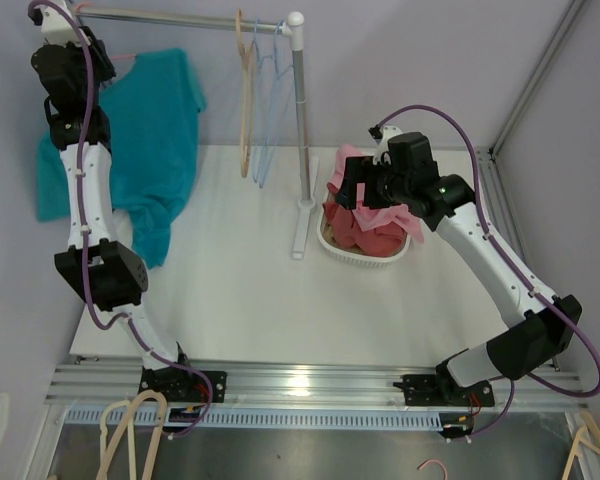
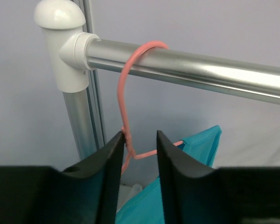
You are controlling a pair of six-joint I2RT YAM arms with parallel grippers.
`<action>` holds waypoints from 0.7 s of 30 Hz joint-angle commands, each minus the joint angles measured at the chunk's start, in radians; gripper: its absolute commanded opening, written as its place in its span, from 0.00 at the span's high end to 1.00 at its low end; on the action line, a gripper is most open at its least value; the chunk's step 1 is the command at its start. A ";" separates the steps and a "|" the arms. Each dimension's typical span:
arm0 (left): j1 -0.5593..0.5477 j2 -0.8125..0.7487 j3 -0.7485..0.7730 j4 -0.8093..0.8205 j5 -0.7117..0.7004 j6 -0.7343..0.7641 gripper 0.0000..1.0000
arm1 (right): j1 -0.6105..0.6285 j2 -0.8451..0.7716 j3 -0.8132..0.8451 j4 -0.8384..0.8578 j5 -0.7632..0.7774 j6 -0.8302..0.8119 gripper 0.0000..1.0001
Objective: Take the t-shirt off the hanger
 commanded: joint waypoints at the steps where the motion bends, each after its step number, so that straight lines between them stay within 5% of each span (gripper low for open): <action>1: 0.006 0.011 0.038 0.000 0.036 -0.010 0.67 | 0.004 -0.023 -0.002 0.026 -0.009 0.008 0.10; 3: 0.006 0.014 0.032 0.000 0.037 -0.010 0.69 | 0.005 -0.033 -0.004 0.026 -0.010 0.007 0.10; 9: 0.006 0.014 0.046 -0.004 0.037 -0.014 0.99 | 0.005 -0.045 -0.010 0.024 -0.010 0.010 0.10; 21: -0.066 -0.021 0.076 -0.085 -0.035 -0.037 0.99 | 0.009 -0.048 -0.047 0.063 -0.037 0.022 0.10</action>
